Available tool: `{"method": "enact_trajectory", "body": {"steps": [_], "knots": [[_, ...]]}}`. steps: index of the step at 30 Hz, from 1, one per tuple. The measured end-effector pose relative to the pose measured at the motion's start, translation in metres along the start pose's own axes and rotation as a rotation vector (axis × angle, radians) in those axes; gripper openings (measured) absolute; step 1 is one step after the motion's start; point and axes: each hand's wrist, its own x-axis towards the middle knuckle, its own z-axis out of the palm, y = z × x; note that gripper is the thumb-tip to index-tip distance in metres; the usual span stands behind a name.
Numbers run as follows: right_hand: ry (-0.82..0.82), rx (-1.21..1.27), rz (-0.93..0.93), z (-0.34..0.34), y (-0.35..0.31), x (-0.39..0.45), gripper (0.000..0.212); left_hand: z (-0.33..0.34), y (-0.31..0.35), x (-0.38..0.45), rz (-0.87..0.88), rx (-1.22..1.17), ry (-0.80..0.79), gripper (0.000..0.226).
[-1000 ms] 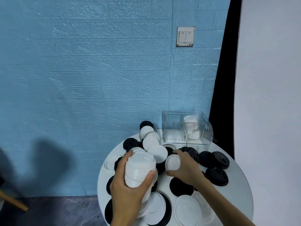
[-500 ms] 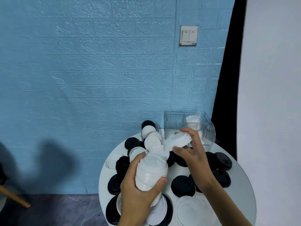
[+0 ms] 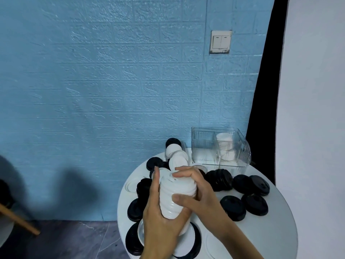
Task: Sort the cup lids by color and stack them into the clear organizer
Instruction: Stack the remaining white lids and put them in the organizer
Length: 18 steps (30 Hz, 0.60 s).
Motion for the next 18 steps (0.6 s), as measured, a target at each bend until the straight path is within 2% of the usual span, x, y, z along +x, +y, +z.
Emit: {"method": "enact_trajectory", "body": {"steps": [5, 7, 8, 10, 12, 13, 16, 18], "knots": [[-0.13, 0.036, 0.082, -0.014, -0.003, -0.005, 0.051, -0.006, 0.003, 0.002, 0.022, 0.109, -0.067, 0.08], [-0.193, 0.074, 0.16, -0.026, -0.007, -0.006, 0.061, -0.007, 0.006, 0.005, 0.017, 0.079, -0.049, 0.073], [-0.172, 0.048, 0.168, -0.035, -0.007, -0.009, 0.067, -0.007, 0.007, 0.006, 0.014, 0.056, -0.029, 0.071], [-0.036, -0.138, 0.168, -0.056, -0.003, -0.025, 0.068, -0.01, 0.009, 0.007, 0.017, 0.015, 0.016, 0.069], [0.119, -0.457, 0.194, -0.074, 0.004, -0.055, 0.058, -0.014, 0.01, 0.007, 0.018, -0.021, 0.047, 0.068], [0.17, -0.618, 0.232, -0.081, 0.009, -0.071, 0.061, -0.015, 0.009, 0.006, 0.024, -0.027, 0.053, 0.069], [0.095, -0.95, 0.48, -0.079, 0.028, -0.105, 0.097, -0.012, 0.006, 0.001, 0.016, -0.025, 0.04, 0.069], [0.058, -1.045, 0.61, -0.071, 0.041, -0.117, 0.108, -0.009, 0.005, -0.002, 0.007, -0.021, 0.026, 0.071]]}}
